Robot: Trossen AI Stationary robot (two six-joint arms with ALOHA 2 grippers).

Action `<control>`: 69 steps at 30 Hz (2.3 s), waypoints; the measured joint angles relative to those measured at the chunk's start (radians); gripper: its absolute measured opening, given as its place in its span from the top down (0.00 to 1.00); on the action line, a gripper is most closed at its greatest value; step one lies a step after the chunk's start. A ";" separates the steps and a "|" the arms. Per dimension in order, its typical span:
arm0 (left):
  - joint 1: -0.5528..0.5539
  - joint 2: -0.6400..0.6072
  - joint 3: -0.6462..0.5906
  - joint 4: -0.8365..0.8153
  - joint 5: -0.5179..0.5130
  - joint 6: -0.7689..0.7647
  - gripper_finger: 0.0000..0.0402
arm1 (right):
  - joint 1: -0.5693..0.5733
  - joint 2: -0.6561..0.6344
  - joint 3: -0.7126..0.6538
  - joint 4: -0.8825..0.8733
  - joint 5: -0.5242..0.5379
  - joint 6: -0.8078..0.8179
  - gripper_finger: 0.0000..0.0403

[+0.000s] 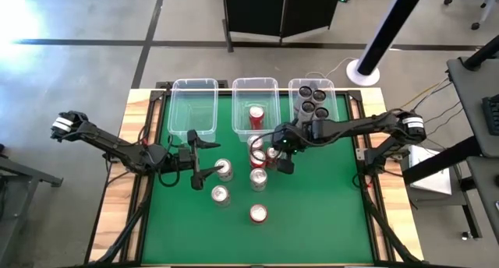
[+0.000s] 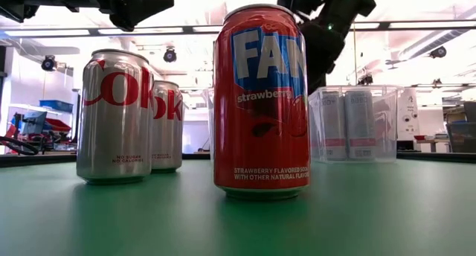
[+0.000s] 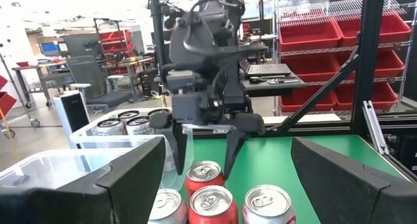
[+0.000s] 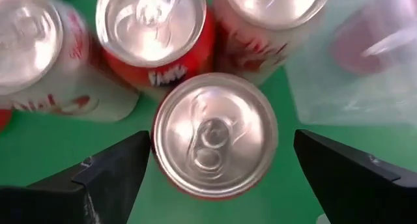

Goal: Sort soda cans
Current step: Put the center orange soda can into the top center transparent bin aligned with the other orange soda can

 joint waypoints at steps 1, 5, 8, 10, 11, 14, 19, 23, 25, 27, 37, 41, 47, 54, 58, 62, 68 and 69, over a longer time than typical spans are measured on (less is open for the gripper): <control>0.000 0.000 0.000 -0.001 0.000 0.000 0.21 | 0.000 0.009 -0.001 0.012 0.004 0.005 0.07; 0.000 0.000 0.000 -0.005 -0.001 0.001 0.21 | 0.003 0.036 0.005 0.030 0.011 0.014 0.08; 0.000 0.000 0.000 -0.005 -0.002 0.002 0.21 | 0.007 0.047 0.020 0.028 0.010 0.015 0.13; 0.000 0.000 0.000 -0.006 -0.002 0.003 0.21 | 0.010 0.048 0.027 0.026 0.001 0.014 0.18; 0.000 0.000 0.000 -0.006 -0.002 0.003 0.21 | 0.011 0.048 0.029 0.024 -0.004 0.013 0.21; 0.000 0.000 0.000 -0.006 -0.002 0.004 0.21 | 0.012 0.048 0.036 0.012 -0.018 0.011 0.27; 0.000 0.000 0.000 -0.006 -0.002 0.004 0.21 | 0.014 0.047 0.038 -0.027 -0.027 0.006 0.24; 0.000 0.000 0.000 -0.006 -0.002 0.004 0.21 | 0.026 0.047 0.038 -0.044 -0.032 -0.008 0.12; 0.000 0.000 0.000 -0.006 -0.002 0.004 0.21 | 0.037 0.047 0.037 -0.047 -0.032 -0.003 0.09; 0.000 0.000 0.000 -0.005 -0.002 0.005 0.21 | 0.050 0.047 0.036 -0.051 -0.031 0.000 0.08; 0.000 0.000 0.000 0.008 -0.002 0.004 0.21 | 0.089 0.053 0.034 -0.045 0.019 0.029 0.14; 0.000 0.000 0.000 0.009 -0.002 0.004 0.21 | 0.112 0.050 0.049 -0.070 0.022 0.050 0.25; 0.000 0.000 -0.001 -0.004 0.276 0.010 0.21 | 0.126 0.043 0.276 -0.330 0.024 0.031 0.29; 0.001 0.003 -0.001 0.031 0.357 0.029 0.21 | 0.105 0.040 0.560 -0.391 0.207 -0.138 0.29; 0.001 0.005 -0.001 0.031 0.354 0.024 0.21 | 0.006 0.049 0.605 -0.297 0.297 -0.242 0.28; 0.001 0.005 -0.001 0.048 0.353 0.026 0.21 | -0.121 0.088 0.593 -0.184 0.294 -0.272 0.28; 0.001 0.035 -0.001 0.081 0.316 0.027 0.21 | -0.283 0.227 0.599 -0.036 0.254 -0.200 0.28; 0.001 0.043 -0.001 0.092 0.292 0.028 0.21 | -0.303 0.260 0.612 -0.025 0.232 -0.180 0.28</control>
